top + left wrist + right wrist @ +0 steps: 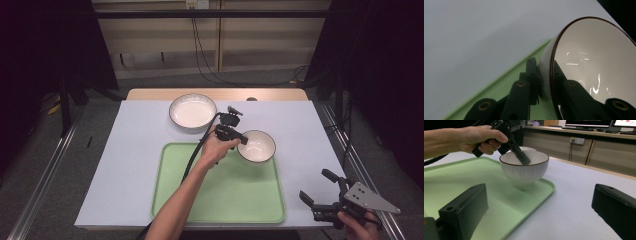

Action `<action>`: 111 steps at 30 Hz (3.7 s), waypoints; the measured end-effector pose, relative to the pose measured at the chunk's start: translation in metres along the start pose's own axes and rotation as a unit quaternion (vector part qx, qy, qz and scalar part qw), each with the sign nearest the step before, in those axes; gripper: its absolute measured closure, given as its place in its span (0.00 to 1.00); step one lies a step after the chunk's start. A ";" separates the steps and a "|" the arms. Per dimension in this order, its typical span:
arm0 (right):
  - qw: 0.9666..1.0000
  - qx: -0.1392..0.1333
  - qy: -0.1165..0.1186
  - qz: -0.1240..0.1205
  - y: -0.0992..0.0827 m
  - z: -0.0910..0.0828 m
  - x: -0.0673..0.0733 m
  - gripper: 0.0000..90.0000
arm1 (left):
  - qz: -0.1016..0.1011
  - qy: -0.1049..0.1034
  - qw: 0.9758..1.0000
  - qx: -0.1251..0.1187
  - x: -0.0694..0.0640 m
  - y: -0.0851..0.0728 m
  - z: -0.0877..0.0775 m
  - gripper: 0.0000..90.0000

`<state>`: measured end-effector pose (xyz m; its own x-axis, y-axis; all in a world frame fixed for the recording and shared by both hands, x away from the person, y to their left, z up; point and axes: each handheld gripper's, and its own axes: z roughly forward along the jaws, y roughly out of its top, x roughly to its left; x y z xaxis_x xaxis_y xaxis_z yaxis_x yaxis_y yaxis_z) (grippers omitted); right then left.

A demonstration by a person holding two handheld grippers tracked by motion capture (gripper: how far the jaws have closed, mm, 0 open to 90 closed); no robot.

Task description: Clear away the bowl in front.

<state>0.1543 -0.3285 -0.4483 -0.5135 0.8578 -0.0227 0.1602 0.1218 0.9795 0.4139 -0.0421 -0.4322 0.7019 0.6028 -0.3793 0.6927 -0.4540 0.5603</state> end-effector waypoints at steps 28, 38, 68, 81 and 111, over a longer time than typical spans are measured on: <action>1.000 0.000 0.003 -0.004 0.000 -0.001 0.000 0.00 | 0.003 0.010 1.000 0.011 -0.001 0.001 0.030 0.91; 1.000 0.002 0.003 -0.002 0.000 -0.001 0.001 0.00 | 0.018 0.003 1.000 0.001 0.001 0.000 0.031 0.90; 1.000 -0.001 0.001 -0.001 0.001 0.000 0.001 0.00 | 0.082 0.048 0.989 -0.116 0.004 -0.019 -0.008 0.05; 1.000 -0.007 0.003 -0.004 0.001 -0.001 0.001 0.00 | 0.101 0.087 0.977 -0.167 0.005 -0.038 -0.054 0.04; 1.000 -0.002 0.005 -0.006 0.002 0.000 0.003 0.00 | 0.106 0.162 0.953 -0.235 0.010 -0.126 -0.135 0.02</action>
<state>0.1529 -0.3260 -0.4461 -0.5236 0.8514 -0.0324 0.1504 0.1298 0.9801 0.3116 0.1099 -0.4075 0.6768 0.7360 -0.0161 0.3372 -0.2905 0.8955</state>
